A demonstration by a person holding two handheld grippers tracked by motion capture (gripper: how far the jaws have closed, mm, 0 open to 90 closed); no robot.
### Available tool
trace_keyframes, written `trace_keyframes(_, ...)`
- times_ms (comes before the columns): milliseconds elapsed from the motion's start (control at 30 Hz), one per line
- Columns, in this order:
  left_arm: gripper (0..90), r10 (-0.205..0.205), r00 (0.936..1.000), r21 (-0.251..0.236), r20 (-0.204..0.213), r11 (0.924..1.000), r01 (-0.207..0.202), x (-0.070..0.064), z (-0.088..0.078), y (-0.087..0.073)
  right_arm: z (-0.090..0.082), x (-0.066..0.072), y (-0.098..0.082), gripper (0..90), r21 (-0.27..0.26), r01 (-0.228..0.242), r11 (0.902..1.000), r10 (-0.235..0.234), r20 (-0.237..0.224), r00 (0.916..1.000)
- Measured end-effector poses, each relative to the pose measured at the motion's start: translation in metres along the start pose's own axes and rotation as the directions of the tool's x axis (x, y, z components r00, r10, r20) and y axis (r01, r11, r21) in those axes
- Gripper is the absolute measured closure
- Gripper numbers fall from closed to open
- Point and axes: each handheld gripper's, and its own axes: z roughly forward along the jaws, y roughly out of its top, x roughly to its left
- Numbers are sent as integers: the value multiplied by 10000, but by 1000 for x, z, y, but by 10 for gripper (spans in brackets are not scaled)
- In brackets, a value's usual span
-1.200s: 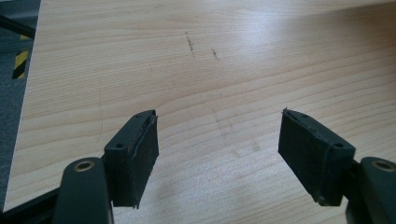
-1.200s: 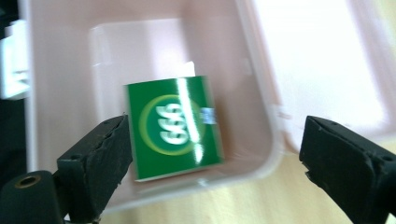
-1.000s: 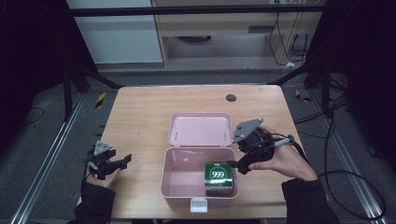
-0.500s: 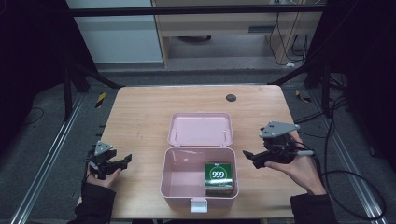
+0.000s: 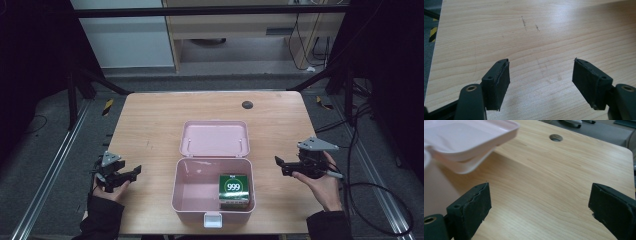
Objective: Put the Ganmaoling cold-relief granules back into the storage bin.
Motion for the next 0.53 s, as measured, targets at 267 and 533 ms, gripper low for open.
trace_keyframes(267,276,186,9998,152,-40,9997,-186,-2,5,-3,20,-23,-35,48,133,-1137,9934,1115,1149,9871)
trace_keyframes(533,248,122,9998,248,-181,9996,-118,4,10,-5,25,-38,-58,44,415,-1566,9868,1463,1865,9715)
